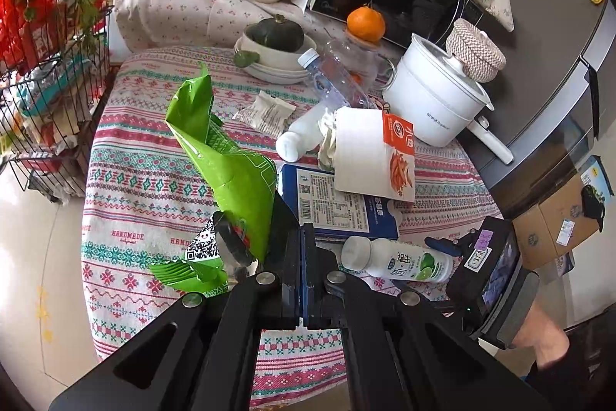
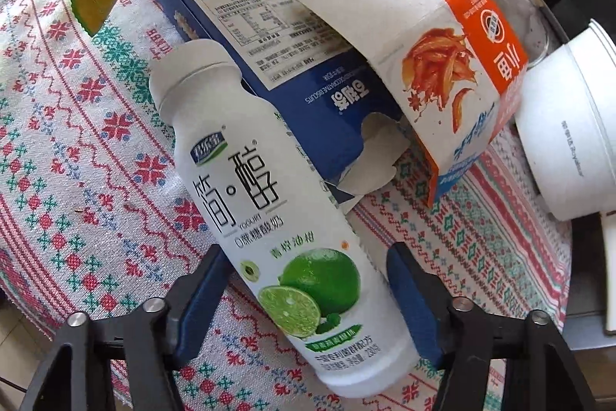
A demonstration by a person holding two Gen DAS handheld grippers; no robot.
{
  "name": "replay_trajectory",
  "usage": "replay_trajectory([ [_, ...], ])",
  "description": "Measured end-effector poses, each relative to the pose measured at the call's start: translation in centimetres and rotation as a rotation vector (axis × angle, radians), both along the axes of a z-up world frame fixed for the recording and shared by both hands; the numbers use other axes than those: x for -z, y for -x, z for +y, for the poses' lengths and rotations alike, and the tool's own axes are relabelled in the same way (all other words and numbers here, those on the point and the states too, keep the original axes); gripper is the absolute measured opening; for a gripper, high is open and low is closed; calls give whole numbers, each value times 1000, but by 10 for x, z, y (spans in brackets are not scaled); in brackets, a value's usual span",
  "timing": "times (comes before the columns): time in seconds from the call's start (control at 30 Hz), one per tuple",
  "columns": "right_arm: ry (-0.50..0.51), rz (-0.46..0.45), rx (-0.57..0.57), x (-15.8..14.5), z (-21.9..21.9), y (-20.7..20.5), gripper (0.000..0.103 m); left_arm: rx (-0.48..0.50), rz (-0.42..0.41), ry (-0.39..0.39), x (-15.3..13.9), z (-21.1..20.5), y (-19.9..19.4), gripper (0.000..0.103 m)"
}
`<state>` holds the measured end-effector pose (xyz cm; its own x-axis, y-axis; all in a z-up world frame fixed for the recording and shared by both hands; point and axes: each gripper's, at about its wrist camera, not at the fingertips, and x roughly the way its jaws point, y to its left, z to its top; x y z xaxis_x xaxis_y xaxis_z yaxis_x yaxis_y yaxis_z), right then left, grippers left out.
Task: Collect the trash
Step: 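Grasp the white lime yogurt bottle with the right gripper and lift it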
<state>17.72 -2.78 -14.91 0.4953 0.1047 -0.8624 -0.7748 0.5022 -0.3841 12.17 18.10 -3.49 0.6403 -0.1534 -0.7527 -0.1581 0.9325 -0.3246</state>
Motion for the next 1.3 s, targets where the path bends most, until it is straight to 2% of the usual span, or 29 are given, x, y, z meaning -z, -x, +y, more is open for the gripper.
replay_trajectory([
  [0.13, -14, -24, 10, -1, -1, 11, 68, 6, 1, 5, 0, 0, 1, 0],
  [0.27, -84, 57, 48, -10, -9, 20, 60, 13, -7, 11, -2, 1, 5, 0],
  [0.4, -136, 122, 117, -15, -22, 26, 57, 40, -15, 15, -4, 0, 9, 0],
  [0.6, -260, 222, 246, -28, -47, 30, 54, 84, -22, 19, -8, -8, 13, 0],
  [0.83, -363, 279, 474, -35, -83, 15, 54, 118, -29, 46, -10, -18, 15, 0],
  [1.0, -438, 292, 581, -44, -113, 9, 53, 151, -24, 60, -9, -25, 14, 0],
  [1.13, -411, 262, 666, -39, -128, -4, 53, 164, -16, 62, -7, -31, 12, 0],
  [1.3, -397, 313, 715, -22, -127, -18, 54, 175, 0, 58, -3, -36, 8, 0],
])
